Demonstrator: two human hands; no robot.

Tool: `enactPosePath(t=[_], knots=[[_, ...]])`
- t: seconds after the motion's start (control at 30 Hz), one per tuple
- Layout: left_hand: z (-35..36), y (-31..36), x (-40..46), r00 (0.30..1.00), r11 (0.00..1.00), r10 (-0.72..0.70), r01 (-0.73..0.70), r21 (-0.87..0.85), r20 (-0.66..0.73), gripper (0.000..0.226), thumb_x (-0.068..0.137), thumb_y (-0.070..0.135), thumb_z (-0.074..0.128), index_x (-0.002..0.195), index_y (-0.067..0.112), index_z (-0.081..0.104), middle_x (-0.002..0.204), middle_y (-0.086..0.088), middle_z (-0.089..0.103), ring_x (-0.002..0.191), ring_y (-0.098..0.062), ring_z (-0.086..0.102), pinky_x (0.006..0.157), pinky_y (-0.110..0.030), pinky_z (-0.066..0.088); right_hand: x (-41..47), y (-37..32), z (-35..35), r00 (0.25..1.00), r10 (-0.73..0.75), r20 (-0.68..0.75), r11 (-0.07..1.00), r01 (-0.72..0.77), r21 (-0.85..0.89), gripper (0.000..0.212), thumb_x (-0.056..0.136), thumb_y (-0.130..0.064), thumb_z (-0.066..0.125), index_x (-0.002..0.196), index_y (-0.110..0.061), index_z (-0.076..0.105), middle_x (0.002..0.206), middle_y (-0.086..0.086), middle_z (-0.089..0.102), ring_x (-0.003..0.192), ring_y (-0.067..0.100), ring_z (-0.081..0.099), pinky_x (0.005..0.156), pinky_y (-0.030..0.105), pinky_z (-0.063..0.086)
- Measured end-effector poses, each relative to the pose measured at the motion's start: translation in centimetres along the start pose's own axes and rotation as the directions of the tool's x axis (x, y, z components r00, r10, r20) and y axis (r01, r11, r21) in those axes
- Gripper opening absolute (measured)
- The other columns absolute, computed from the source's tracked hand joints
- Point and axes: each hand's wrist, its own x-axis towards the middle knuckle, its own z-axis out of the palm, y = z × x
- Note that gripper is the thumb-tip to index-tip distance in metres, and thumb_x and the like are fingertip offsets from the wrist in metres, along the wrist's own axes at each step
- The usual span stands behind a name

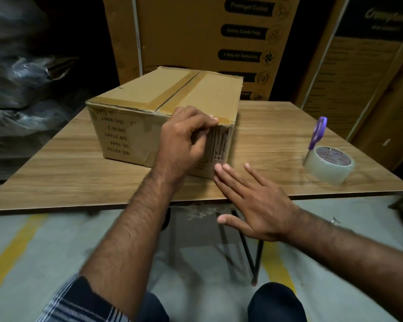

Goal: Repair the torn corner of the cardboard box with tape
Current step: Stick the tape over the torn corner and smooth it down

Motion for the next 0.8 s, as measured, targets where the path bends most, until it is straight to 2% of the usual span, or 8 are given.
enactPosePath(t=[0.13, 0.23, 0.3, 0.33, 0.43, 0.57, 0.73, 0.8], knots=[[-0.2, -0.1, -0.3, 1.0, 1.0, 0.007, -0.007, -0.012, 0.019, 0.023, 0.087, 0.005, 0.072, 0.109, 0.008, 0.077, 0.105, -0.006, 0.072, 0.101, -0.021, 0.063, 0.087, -0.035, 0.055, -0.6, -0.4, -0.6, 0.975, 0.142, -0.171, 0.938, -0.077, 0.338, 0.066, 0.107, -0.055, 0.026, 0.16, -0.016, 0.034, 0.17, 0.002, 0.024, 0.159, 0.012, 0.016, 0.125, 0.049, 0.025], [0.0, -0.4, -0.2, 1.0, 1.0, 0.003, -0.003, -0.005, 0.012, 0.026, 0.085, 0.004, 0.073, 0.111, 0.008, 0.077, 0.107, -0.008, 0.073, 0.103, -0.023, 0.064, 0.089, -0.036, 0.055, 1.9, -0.4, -1.6, 0.853, 0.498, -0.159, 0.578, -0.19, 0.793, 0.079, 0.1, -0.043, 0.051, 0.164, -0.021, 0.01, 0.171, -0.003, 0.019, 0.155, 0.005, 0.019, 0.126, 0.043, 0.028], [0.2, -0.4, -0.2, 1.0, 1.0, 0.009, -0.009, -0.004, -0.006, 0.026, 0.084, 0.003, 0.073, 0.109, 0.007, 0.078, 0.105, -0.009, 0.073, 0.101, -0.025, 0.065, 0.087, -0.037, 0.056, 4.4, -1.2, -2.2, 0.82, 0.572, -0.011, 0.302, -0.197, 0.933, 0.096, 0.097, -0.047, 0.057, 0.162, -0.031, -0.011, 0.171, -0.004, 0.019, 0.15, 0.006, 0.028, 0.121, 0.045, 0.036], [0.2, -0.4, -0.2, 1.0, 1.0, 0.012, -0.012, -0.005, -0.013, 0.026, 0.083, 0.002, 0.073, 0.108, 0.006, 0.078, 0.104, -0.009, 0.074, 0.1, -0.025, 0.065, 0.086, -0.038, 0.056, 5.6, -2.1, -2.1, 0.815, 0.579, 0.024, 0.255, -0.209, 0.944, 0.099, 0.097, -0.051, 0.056, 0.16, -0.035, -0.018, 0.17, -0.002, 0.022, 0.147, 0.011, 0.035, 0.117, 0.047, 0.041], [0.4, -0.3, -0.2, 1.0, 1.0, 0.017, -0.017, 0.005, -0.024, 0.025, 0.081, 0.002, 0.074, 0.106, 0.005, 0.079, 0.101, -0.01, 0.074, 0.097, -0.025, 0.065, 0.083, -0.037, 0.056, 7.5, -5.0, -0.7, 0.775, 0.632, 0.001, 0.396, -0.324, 0.859, 0.091, 0.099, -0.054, 0.034, 0.158, -0.023, -0.027, 0.172, 0.008, 0.018, 0.152, 0.029, 0.032, 0.126, 0.046, 0.025], [0.5, -0.6, 0.1, 0.999, 1.0, 0.024, -0.025, -0.013, -0.022, 0.023, 0.08, 0.001, 0.076, 0.103, 0.004, 0.079, 0.098, -0.009, 0.074, 0.095, -0.025, 0.065, 0.081, -0.04, 0.056, 6.3, -6.4, 0.2, 0.781, 0.624, 0.03, 0.618, -0.516, 0.593, 0.083, 0.105, -0.047, 0.022, 0.156, -0.001, -0.024, 0.167, 0.016, 0.03, 0.155, 0.017, 0.027, 0.128, 0.042, -0.012], [0.4, -0.6, -0.2, 1.0, 0.999, 0.019, -0.02, -0.027, -0.019, 0.024, 0.083, 0.001, 0.075, 0.106, 0.006, 0.079, 0.101, -0.008, 0.074, 0.098, -0.024, 0.065, 0.084, -0.04, 0.056, 2.9, -6.7, -0.7, 0.827, 0.532, 0.18, 0.751, -0.559, 0.35, 0.08, 0.106, -0.056, 0.012, 0.161, -0.002, -0.009, 0.173, 0.011, 0.007, 0.16, 0.017, -0.003, 0.126, 0.052, -0.014], [0.4, -0.6, -0.3, 1.0, 1.0, 0.016, -0.017, -0.021, -0.022, 0.024, 0.083, 0.002, 0.075, 0.105, 0.006, 0.079, 0.102, -0.008, 0.074, 0.098, -0.025, 0.065, 0.085, -0.04, 0.056, 2.3, -6.7, -1.4, 0.843, 0.535, 0.056, 0.79, -0.523, 0.321, 0.082, 0.104, -0.062, 0.013, 0.163, -0.008, -0.007, 0.173, 0.009, -0.005, 0.16, 0.02, -0.011, 0.127, 0.051, -0.011]])
